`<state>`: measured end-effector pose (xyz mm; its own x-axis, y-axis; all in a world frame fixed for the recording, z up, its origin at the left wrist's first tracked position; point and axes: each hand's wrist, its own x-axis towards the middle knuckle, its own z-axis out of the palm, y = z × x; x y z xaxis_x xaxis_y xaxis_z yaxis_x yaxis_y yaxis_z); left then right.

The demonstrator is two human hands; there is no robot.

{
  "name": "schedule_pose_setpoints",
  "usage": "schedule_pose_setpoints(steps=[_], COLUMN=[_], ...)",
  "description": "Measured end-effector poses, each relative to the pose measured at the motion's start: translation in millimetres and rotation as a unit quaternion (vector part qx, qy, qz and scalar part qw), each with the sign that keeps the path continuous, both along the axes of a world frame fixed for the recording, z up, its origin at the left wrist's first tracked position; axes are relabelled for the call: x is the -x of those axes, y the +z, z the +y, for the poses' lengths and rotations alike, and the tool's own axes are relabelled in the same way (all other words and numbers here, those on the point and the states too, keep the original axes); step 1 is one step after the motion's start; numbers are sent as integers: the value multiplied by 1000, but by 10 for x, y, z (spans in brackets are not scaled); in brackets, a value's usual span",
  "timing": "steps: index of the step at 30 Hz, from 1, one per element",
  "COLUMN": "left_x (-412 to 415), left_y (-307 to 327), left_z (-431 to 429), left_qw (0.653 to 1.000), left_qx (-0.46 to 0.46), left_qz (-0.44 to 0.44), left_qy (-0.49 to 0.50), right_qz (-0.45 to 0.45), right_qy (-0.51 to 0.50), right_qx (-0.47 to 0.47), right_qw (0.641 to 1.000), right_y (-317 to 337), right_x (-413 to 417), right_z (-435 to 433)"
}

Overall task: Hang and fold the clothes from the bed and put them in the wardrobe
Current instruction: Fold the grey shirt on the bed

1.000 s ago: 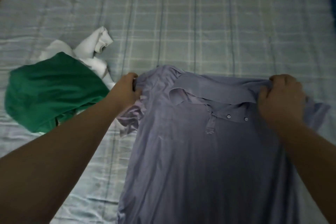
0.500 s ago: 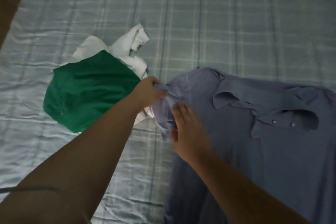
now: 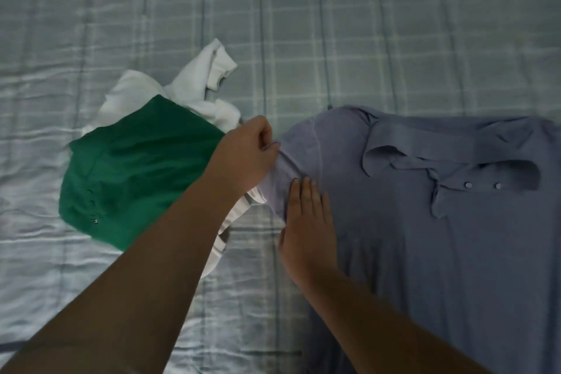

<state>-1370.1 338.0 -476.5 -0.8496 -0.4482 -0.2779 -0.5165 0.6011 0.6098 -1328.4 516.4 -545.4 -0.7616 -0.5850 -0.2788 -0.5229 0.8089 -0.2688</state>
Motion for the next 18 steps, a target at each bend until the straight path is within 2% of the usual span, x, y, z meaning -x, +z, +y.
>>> schedule_pose_setpoints(steps=[4,6,9,10,11,14,16,18], left_x=[-33,10,192,264,341,575,697,771], left_y=[126,201,310,328,335,298,204,88], left_z=[-52,-29,163,264,375,740,988,1219], left_qw=[1000,1000,999,999,1000,999,997,989], left_qx=[-7,18,-4,-13,-10,-13,-69,-131], left_qz=[-14,-4,23,24,20,5,-23,-64], left_qy=[8,11,25,19,3,-41,-33,-21], right_qz=[-20,-52,-179,-226,-268,-396,-464,-518], right_qy=[-71,-125,-212,-254,-317,-484,-532,-536], right_qx=[95,176,288,322,358,461,483,534], right_qw=[993,975,917,883,837,630,518,399], right_y=[79,188,281,313,351,441,398,348], right_x=[17,-7,-74,-77,-58,88,191,259], right_z=[-20,-13,40,67,95,292,507,722])
